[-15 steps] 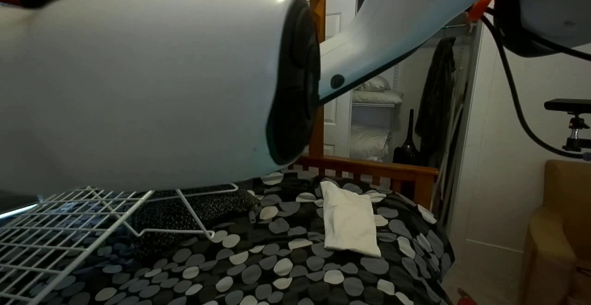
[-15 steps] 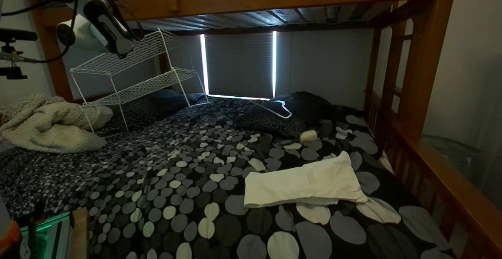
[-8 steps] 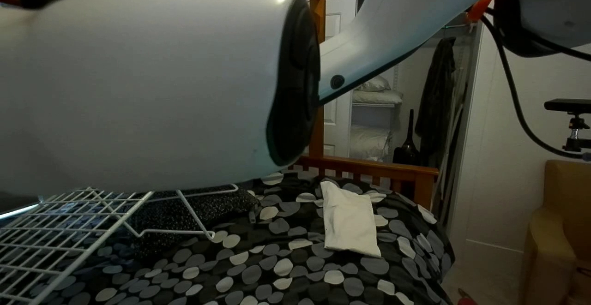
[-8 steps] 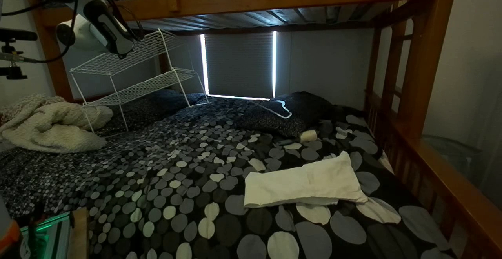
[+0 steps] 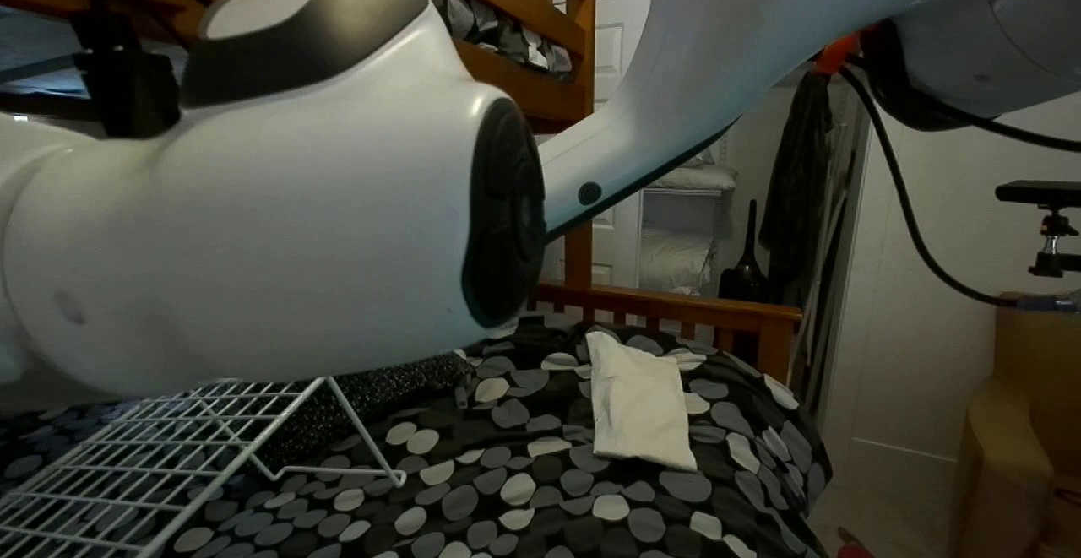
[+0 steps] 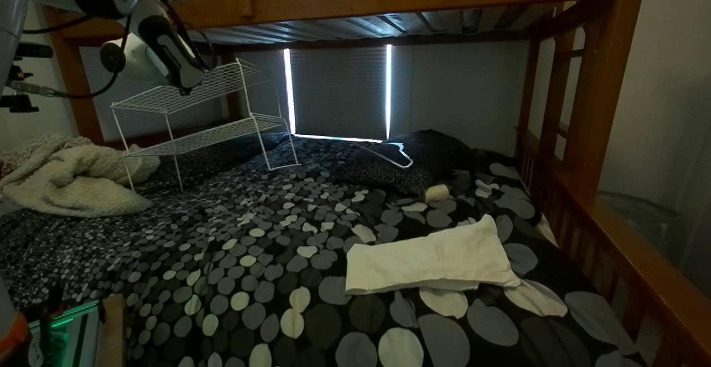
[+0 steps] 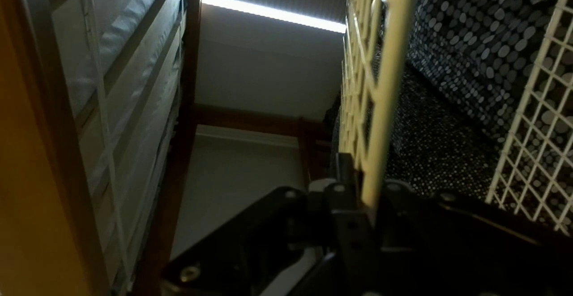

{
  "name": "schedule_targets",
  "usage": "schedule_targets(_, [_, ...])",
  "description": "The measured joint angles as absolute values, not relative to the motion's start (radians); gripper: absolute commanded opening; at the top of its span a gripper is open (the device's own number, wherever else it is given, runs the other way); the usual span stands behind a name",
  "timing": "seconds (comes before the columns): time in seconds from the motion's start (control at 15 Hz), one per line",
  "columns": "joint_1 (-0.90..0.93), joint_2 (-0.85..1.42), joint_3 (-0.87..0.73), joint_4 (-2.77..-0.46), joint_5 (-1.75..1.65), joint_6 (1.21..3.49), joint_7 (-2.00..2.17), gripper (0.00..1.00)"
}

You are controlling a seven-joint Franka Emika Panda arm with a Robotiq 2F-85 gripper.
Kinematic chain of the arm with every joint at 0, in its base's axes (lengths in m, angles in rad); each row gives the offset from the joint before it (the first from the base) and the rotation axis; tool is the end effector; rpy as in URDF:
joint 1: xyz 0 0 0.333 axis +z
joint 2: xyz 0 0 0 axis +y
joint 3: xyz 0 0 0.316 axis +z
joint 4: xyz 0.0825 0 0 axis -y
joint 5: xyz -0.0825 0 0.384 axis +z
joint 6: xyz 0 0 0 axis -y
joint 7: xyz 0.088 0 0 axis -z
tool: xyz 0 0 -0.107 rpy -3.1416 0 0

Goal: Move the wire rack to the left

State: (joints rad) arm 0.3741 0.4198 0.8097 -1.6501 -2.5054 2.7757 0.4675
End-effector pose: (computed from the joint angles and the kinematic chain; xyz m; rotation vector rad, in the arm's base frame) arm 0.2926 0.6009 0.4663 0.3987 1.9952 1.6208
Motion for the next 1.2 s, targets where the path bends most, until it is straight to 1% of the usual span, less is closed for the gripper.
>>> schedule_targets(0.27, [0.297, 0.473, 0.896, -1.614, -2.506, 2.825, 0.441, 0.01])
schedule_targets(0.6, [0.113, 0.612, 1.144, -1.606, -2.506, 2.851, 0.292, 0.01])
schedule_targets(0.93, [-0.117, 0.808, 1.363, -1.712, -2.506, 2.85, 0.139, 0.01])
schedule_targets(1.2, [-0.269, 1.007, 1.479, -1.817, -2.506, 2.851, -0.012, 0.01])
